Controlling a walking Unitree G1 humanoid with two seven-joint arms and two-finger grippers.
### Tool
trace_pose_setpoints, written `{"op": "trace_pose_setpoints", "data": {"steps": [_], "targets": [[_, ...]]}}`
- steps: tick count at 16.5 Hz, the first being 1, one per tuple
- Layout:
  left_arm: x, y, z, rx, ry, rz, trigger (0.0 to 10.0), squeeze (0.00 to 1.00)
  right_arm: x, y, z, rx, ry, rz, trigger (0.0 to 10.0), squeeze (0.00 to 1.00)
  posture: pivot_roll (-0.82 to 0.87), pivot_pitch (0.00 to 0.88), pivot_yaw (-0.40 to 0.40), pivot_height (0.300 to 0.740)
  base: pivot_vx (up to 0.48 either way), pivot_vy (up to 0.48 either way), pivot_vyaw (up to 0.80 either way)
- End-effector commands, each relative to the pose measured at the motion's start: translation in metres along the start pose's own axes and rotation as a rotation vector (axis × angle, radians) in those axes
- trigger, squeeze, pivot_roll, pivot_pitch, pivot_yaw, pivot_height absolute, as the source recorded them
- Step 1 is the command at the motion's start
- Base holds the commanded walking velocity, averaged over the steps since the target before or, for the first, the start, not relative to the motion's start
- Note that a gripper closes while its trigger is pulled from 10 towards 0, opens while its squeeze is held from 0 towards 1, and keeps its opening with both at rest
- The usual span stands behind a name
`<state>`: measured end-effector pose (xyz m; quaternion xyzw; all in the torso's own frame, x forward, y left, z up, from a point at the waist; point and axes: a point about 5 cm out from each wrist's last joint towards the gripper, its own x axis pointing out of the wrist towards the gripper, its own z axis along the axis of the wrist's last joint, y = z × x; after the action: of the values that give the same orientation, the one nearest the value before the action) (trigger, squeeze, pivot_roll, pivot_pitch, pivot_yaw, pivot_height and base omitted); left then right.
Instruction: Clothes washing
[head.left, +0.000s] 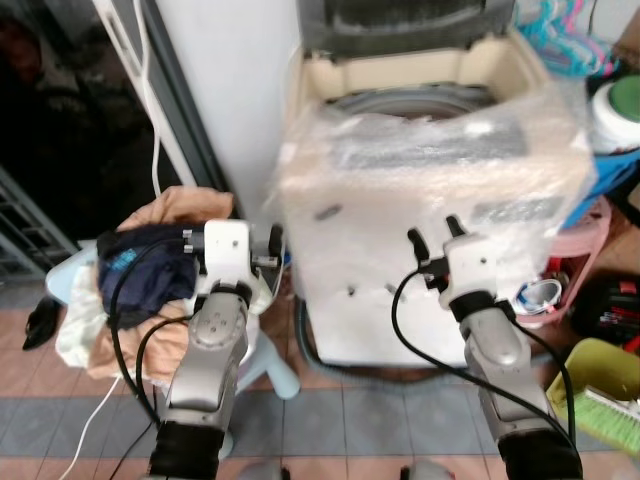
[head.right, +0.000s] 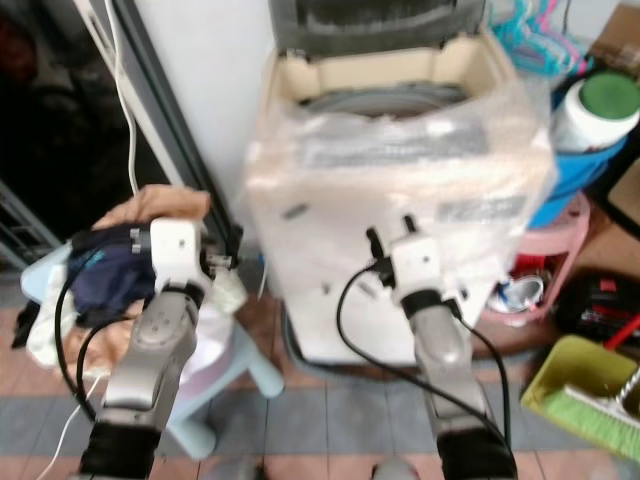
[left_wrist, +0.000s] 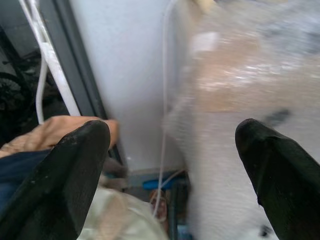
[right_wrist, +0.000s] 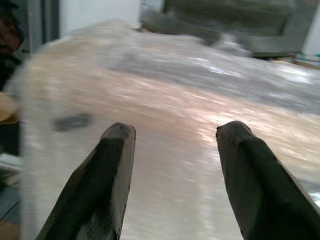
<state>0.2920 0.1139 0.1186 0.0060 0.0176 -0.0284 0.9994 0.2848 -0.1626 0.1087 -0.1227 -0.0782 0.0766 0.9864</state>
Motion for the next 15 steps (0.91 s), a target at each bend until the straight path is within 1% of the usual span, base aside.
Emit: {"op": "trace_pose_setpoints", "data": {"steps": [1,3,4,5,6,7,8,9,11,12,13,14,15], "targets": [[-0.003,0.016,-0.006,0.004,0.019,0.058,10.0,0.00,0.006,0.007,0.006,0.014,-0.023,-0.007,10.0,1.00,-0.03,0.000,0.119,0.740,0.000,0.371,0.00],[-0.005,0.020,-0.008,-0.001,0.022,0.070,10.0,0.00,0.004,0.006,0.004,0.010,-0.014,-0.022,10.0,1.00,-0.04,0.000,0.117,0.740,0.000,0.000,0.00],[-0.012,0.029,-0.015,0.041,0.039,0.073,10.0,0.00,0.001,0.005,0.003,-0.002,-0.014,-0.032,10.0,1.00,-0.05,0.000,0.117,0.740,0.000,0.000,0.00],[-0.016,0.034,-0.018,0.046,0.041,0.068,10.0,0.00,-0.001,0.004,0.003,-0.002,-0.010,-0.038,10.0,1.00,-0.05,0.000,0.116,0.740,0.000,0.000,0.00],[-0.030,0.045,-0.029,0.026,0.074,0.048,10.0,0.00,-0.009,-0.001,-0.003,-0.011,0.019,-0.053,10.0,1.00,-0.05,0.000,0.107,0.740,0.000,0.000,0.00],[-0.038,0.049,-0.033,0.019,0.078,0.020,10.0,0.00,-0.016,-0.002,-0.007,-0.010,0.033,-0.038,10.0,0.00,-0.04,0.000,0.099,0.740,0.000,0.000,0.00],[-0.044,0.053,-0.039,0.051,0.093,0.015,10.0,0.00,-0.022,-0.007,-0.014,-0.052,0.070,-0.073,10.0,0.00,-0.04,0.000,0.092,0.740,0.000,0.000,0.00],[-0.049,0.057,-0.044,0.069,0.101,0.004,10.0,0.00,-0.025,-0.015,-0.023,-0.049,0.124,-0.139,10.0,0.00,-0.03,0.000,0.088,0.740,0.000,0.000,0.00],[-0.056,0.060,-0.050,0.096,0.128,0.004,10.0,0.00,-0.022,-0.018,-0.026,-0.008,0.147,-0.143,10.0,0.00,-0.03,0.000,0.074,0.740,0.000,0.000,0.00],[-0.065,0.062,-0.051,0.110,0.142,-0.013,10.0,0.00,-0.020,-0.021,-0.024,0.017,0.151,-0.139,10.0,0.00,-0.02,0.000,0.075,0.740,0.000,0.000,0.00],[-0.073,0.066,-0.053,0.128,0.131,-0.037,10.0,0.00,-0.023,-0.022,-0.028,-0.016,0.195,-0.147,10.0,0.00,0.00,0.000,0.069,0.740,0.000,0.000,0.00],[-0.076,0.069,-0.054,0.149,0.137,-0.030,10.0,0.00,-0.024,-0.022,-0.030,-0.049,0.210,-0.149,10.0,0.00,0.00,0.000,0.069,0.740,0.000,0.000,0.00],[-0.079,0.072,-0.056,0.159,0.149,-0.013,10.0,0.00,-0.025,-0.020,-0.030,-0.045,0.217,-0.142,10.0,0.00,0.00,0.000,0.068,0.740,0.000,0.000,0.00]]}}
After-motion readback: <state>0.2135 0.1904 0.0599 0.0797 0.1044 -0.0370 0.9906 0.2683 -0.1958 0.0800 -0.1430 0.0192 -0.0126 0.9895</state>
